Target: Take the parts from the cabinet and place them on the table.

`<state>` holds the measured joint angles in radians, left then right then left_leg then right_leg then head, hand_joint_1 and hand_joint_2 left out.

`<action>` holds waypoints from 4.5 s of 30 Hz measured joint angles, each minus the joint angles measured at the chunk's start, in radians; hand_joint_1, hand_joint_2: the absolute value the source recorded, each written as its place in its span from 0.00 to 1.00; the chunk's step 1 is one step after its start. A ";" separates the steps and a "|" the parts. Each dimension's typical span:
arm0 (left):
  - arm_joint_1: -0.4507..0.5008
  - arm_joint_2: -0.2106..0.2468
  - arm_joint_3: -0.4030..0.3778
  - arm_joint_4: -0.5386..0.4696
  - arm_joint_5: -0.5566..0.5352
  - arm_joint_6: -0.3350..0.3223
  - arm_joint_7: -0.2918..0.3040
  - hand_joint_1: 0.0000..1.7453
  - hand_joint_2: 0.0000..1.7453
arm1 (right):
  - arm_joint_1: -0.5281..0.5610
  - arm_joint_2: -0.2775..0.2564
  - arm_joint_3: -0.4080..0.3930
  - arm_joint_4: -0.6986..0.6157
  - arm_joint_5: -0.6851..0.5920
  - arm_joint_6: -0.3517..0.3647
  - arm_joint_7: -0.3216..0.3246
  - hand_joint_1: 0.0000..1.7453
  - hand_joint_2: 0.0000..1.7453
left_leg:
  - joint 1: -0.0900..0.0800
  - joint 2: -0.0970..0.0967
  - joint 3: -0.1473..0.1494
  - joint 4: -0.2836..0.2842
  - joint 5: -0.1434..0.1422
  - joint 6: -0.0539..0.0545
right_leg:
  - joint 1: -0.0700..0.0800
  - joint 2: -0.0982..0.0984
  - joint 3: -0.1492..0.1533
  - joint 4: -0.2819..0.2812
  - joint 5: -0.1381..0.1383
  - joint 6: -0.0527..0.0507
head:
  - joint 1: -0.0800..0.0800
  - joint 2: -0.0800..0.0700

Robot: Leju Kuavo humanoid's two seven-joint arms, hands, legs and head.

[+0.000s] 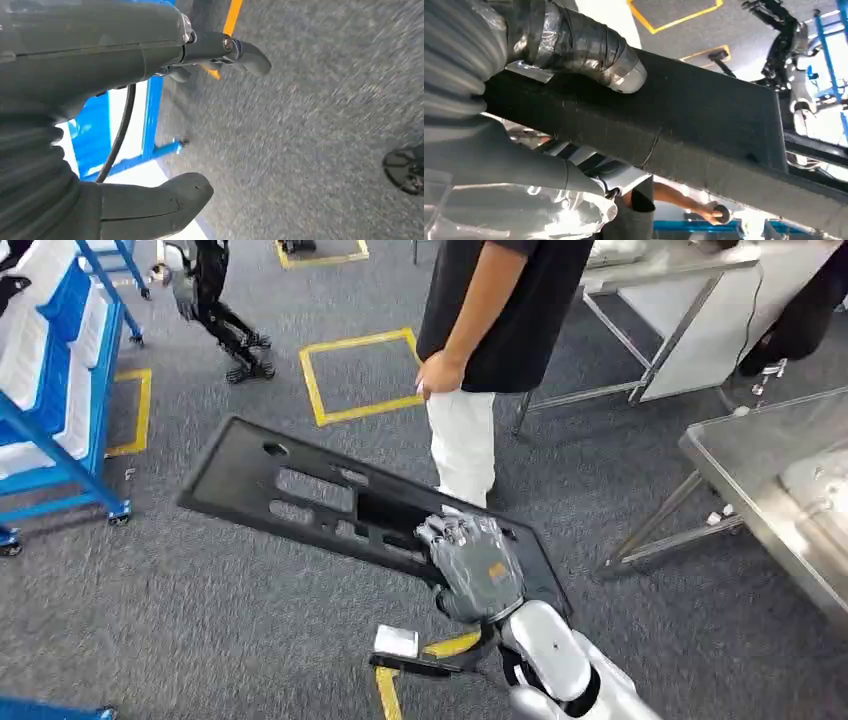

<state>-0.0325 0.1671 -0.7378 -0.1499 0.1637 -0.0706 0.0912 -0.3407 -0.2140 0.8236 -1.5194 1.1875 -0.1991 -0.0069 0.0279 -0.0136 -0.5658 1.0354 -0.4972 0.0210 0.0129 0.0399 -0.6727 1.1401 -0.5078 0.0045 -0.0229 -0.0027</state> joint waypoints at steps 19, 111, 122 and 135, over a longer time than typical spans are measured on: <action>-0.004 0.000 -0.011 0.001 -0.004 0.010 0.001 0.00 1.00 | 0.012 -0.014 -0.016 -0.003 0.001 -0.002 -0.006 1.00 1.00 | -0.001 0.018 -0.114 0.292 -0.156 -0.044 | 0.001 0.003 0.056 -0.111 0.064 -0.050 | 0.000 0.000; 0.009 -0.002 -0.008 0.010 0.070 -0.004 0.014 0.00 1.00 | -0.234 -0.072 0.113 0.086 0.171 0.180 0.044 1.00 1.00 | -0.004 0.019 -0.126 0.289 -0.127 -0.041 | -0.013 -0.005 0.049 -0.114 0.079 -0.038 | 0.015 0.000; 0.007 -0.003 -0.009 0.011 0.070 -0.010 0.023 0.00 1.00 | -0.246 -0.073 0.118 0.085 0.178 0.165 0.033 1.00 1.00 | -0.010 -0.006 -0.030 0.007 0.031 -0.026 | -0.008 0.023 0.053 -0.095 0.057 -0.027 | 0.016 0.000; 0.005 -0.003 -0.010 0.011 0.071 -0.010 0.022 0.00 1.00 | -0.262 -0.073 0.131 0.086 0.175 0.182 0.032 1.00 1.00 | -0.011 -0.006 -0.030 0.007 0.029 -0.018 | -0.009 0.022 0.056 -0.101 0.057 -0.011 | 0.015 0.000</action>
<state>-0.0271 0.1644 -0.7477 -0.1392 0.2342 -0.0809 0.1129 -0.6025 -0.2869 0.9548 -1.4332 1.3622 -0.0175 0.0256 0.0168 -0.0201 -0.5955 1.0429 -0.4687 0.0033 0.0034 0.0614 -0.6166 1.0390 -0.4507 -0.0063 -0.0076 -0.0027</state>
